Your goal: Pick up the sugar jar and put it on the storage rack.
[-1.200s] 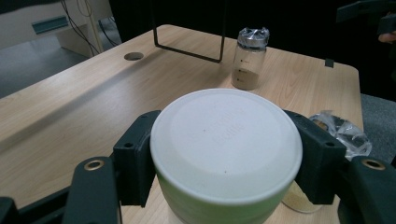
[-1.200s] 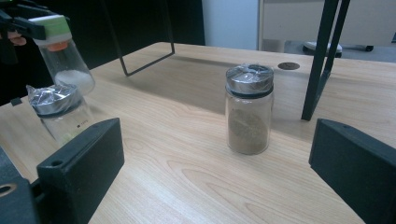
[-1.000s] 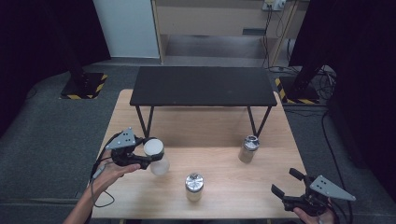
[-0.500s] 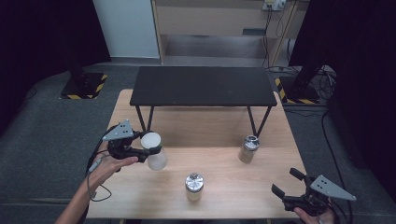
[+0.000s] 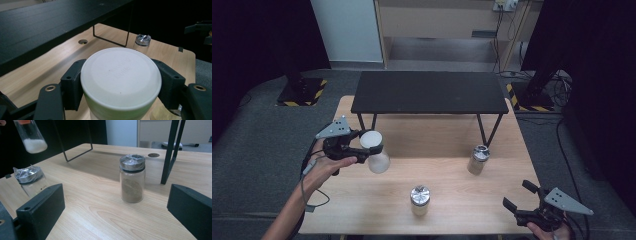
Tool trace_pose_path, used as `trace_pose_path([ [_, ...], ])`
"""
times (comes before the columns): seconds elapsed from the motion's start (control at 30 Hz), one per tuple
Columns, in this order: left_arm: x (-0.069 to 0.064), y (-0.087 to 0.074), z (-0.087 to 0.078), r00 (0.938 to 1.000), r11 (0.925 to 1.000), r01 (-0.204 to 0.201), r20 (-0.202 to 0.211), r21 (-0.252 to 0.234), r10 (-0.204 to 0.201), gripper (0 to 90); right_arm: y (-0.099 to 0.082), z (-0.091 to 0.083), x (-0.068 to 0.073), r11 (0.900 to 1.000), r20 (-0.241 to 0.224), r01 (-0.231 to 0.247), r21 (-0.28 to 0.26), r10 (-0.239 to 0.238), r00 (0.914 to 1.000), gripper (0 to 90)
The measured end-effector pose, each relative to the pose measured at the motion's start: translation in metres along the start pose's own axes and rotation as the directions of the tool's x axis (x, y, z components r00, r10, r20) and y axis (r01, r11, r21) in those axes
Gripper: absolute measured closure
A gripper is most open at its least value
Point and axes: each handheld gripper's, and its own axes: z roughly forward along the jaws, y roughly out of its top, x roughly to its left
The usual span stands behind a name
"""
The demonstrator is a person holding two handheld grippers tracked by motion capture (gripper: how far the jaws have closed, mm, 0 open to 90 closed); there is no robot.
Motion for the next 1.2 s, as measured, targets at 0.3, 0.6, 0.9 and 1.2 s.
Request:
trace_pose_path([
  [0.3,0.004,0.026,-0.009,0.9996,0.9999,0.007,-0.028,-0.012,-0.007,32.0,0.0,-0.001,0.001,1.0,0.002,0.001,-0.004,-0.001,1.0,2.0],
  [0.6,0.008,0.051,-0.019,0.997,0.9997,0.009,-0.077,-0.023,-0.011,31.9,0.0,-0.001,0.001,1.0,0.001,0.005,-0.005,-0.005,1.0,2.0],
  [0.9,0.01,0.072,-0.019,0.9934,0.9995,0.028,-0.111,-0.013,-0.029,31.9,0.0,-0.001,0.001,0.9999,0.003,0.008,-0.007,-0.008,1.0,2.0],
  [1.2,0.014,0.094,-0.017,0.9886,0.9995,0.028,-0.147,-0.014,-0.03,31.9,0.0,-0.001,0.001,1.0,0.001,0.005,-0.003,-0.005,1.0,2.1],
])
